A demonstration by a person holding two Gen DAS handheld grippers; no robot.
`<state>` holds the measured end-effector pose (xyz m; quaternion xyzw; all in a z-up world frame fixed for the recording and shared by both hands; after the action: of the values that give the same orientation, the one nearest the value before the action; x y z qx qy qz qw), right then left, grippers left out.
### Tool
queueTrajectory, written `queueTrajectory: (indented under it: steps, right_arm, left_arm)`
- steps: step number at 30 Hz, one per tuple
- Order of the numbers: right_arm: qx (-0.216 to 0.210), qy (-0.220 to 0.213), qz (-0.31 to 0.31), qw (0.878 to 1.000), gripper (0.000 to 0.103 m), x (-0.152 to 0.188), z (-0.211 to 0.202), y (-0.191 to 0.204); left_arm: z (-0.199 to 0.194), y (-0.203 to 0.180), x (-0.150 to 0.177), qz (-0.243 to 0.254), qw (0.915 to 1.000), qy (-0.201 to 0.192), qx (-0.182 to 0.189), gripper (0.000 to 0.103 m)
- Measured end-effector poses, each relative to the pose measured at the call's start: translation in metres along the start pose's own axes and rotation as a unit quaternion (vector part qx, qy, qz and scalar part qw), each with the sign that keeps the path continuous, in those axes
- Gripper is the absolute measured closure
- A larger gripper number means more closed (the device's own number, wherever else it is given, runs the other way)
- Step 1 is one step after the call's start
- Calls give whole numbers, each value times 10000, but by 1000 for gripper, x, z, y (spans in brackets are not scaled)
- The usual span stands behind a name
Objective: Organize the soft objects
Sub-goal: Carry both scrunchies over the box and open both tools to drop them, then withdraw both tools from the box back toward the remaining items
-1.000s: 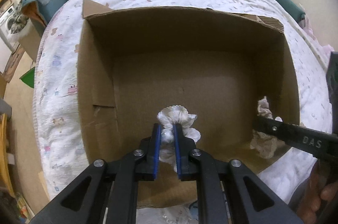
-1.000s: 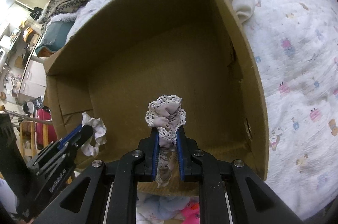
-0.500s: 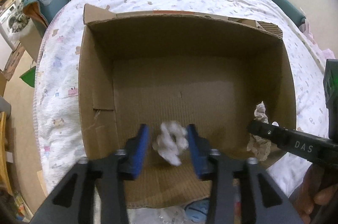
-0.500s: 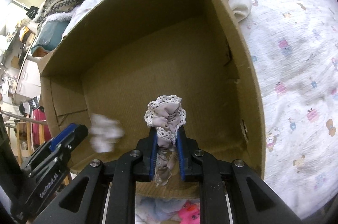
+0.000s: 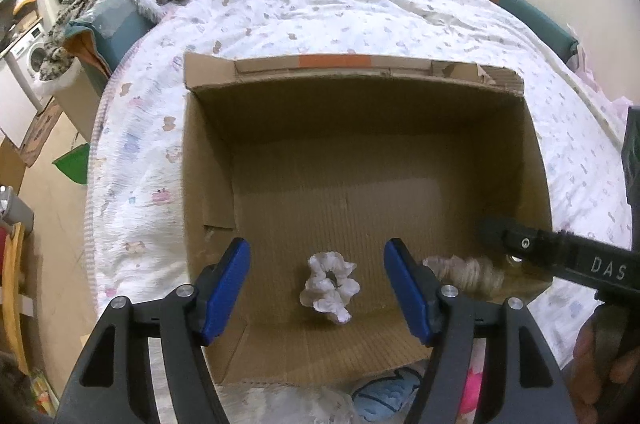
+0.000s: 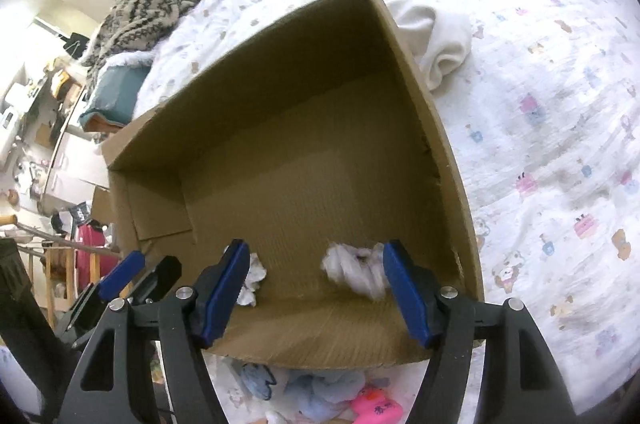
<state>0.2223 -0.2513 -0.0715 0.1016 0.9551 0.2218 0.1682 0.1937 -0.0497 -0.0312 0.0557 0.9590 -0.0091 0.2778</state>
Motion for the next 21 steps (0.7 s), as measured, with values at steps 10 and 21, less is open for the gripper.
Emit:
queueTrajectory:
  steps: [10,21]
  right_arm:
    - [97,-174,-253,9995,30,13,-22,7]
    - [161,-246,-157,9994,30,41,-43,-5]
  left_arm:
    - [-21,19,12,-360,9993,92,-89,36]
    - [-45,25,44,-452,9987,209,-132,36]
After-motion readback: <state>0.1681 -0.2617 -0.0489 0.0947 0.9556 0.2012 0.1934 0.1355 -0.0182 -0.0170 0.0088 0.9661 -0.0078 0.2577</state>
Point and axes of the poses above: each gripper's, at about its wrist camera, not at the fingertips, and z roughly the way its jaws point, y to its left, x to its underside, the point moved 3 cm from there along z, roughly the way its jaws point, and after that the axes turned 4 degrees about z, right-handed, at the moved point
